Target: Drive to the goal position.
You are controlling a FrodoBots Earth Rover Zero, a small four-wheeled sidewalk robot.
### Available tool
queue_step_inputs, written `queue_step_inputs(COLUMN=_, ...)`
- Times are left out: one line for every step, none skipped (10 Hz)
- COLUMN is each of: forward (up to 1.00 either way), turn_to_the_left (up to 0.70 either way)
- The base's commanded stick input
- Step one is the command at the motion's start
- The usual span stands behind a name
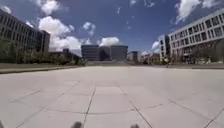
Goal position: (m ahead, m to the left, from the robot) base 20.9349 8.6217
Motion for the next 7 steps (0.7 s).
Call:
queue_step_inputs(forward=0.7, turn_to_the_left=0.02)
queue_step_inputs(forward=0.7, turn_to_the_left=0.02)
queue_step_inputs(forward=0.7, turn_to_the_left=0.02)
queue_step_inputs(forward=0.7, turn_to_the_left=0.02)
queue_step_inputs(forward=0.7, turn_to_the_left=0.02)
queue_step_inputs(forward=0.7, turn_to_the_left=0.02)
queue_step_inputs(forward=0.7, turn_to_the_left=0.02)
